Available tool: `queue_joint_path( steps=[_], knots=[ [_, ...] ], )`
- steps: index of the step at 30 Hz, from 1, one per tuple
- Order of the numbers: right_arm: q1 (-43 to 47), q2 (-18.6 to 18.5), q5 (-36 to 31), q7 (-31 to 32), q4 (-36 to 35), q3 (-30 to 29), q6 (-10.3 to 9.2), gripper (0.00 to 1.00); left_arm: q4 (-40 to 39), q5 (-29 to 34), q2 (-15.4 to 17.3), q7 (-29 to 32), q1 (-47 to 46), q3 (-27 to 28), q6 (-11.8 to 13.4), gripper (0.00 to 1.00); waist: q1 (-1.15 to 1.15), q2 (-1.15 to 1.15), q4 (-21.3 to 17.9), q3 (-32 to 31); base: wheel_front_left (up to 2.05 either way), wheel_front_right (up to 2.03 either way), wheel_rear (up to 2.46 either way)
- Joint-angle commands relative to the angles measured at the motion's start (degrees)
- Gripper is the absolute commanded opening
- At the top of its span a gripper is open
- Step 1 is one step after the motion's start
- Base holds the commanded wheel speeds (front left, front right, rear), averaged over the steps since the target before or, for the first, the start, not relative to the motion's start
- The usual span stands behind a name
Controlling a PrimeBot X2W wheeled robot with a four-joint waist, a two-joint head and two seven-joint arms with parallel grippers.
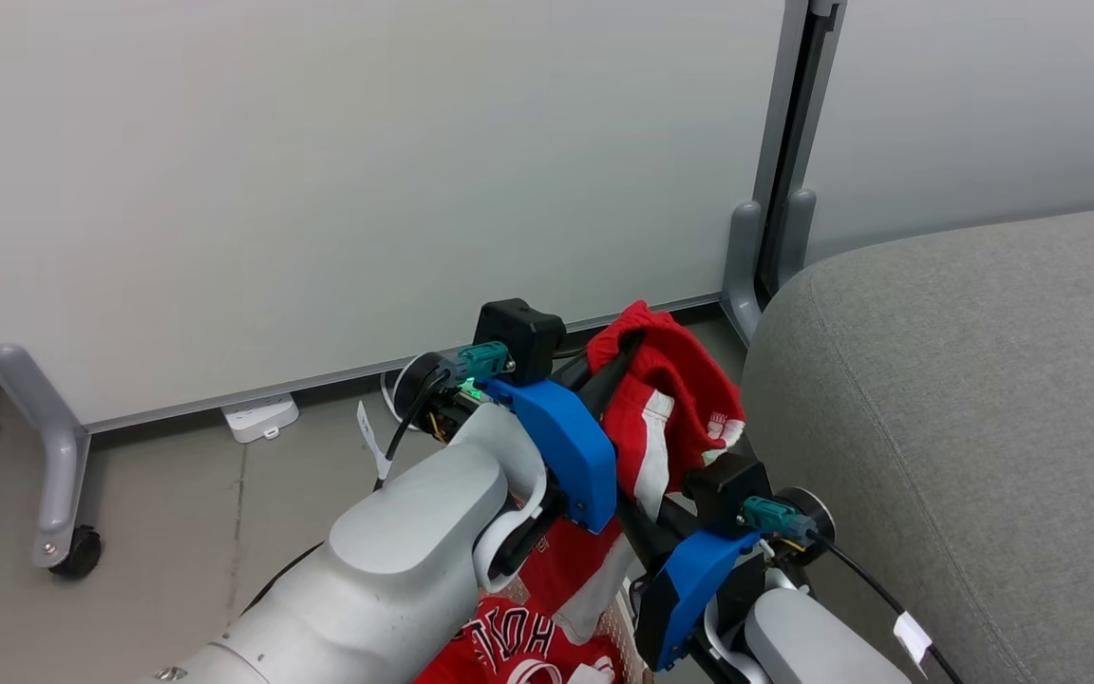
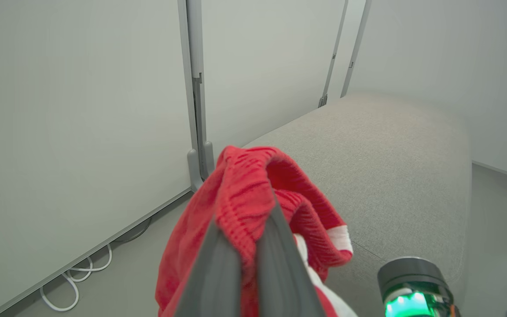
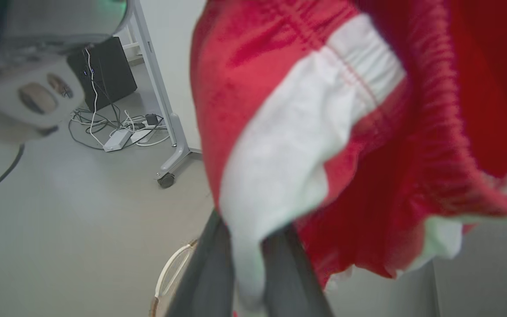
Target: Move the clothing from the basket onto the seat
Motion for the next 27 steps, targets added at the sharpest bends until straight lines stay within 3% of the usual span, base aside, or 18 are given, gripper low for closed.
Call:
queue_joint_path(
  steps=[1,25,27],
  knots=[
    [-0.8,-0.1,0.2,-0.6,0.6,0.2,-0.02,0.00,0.2,-0.3,0.1,-0.4,-0.9,-0.3,0.2,0.00,0.00,0.00,0.0,0.0,0.00,0.00,0.00],
    [-2.8,-0.1,0.7,-3.1,5.1,1.5,-0.02,0.00,2.0,-5.5,0.1,-3.7,-2.4,-4.0,0.9,0.00,0.00,0.00,-1.3,0.0,0.00,0.00,0.00],
    [-2.8,-0.1,0.4,-3.1,5.2,1.3,-0.02,0.00,1.9,-5.8,0.1,-3.8,-2.4,-4.3,0.9,1.00,0.00,0.00,-1.3,-0.1,0.00,0.00,0.00]
  ],
)
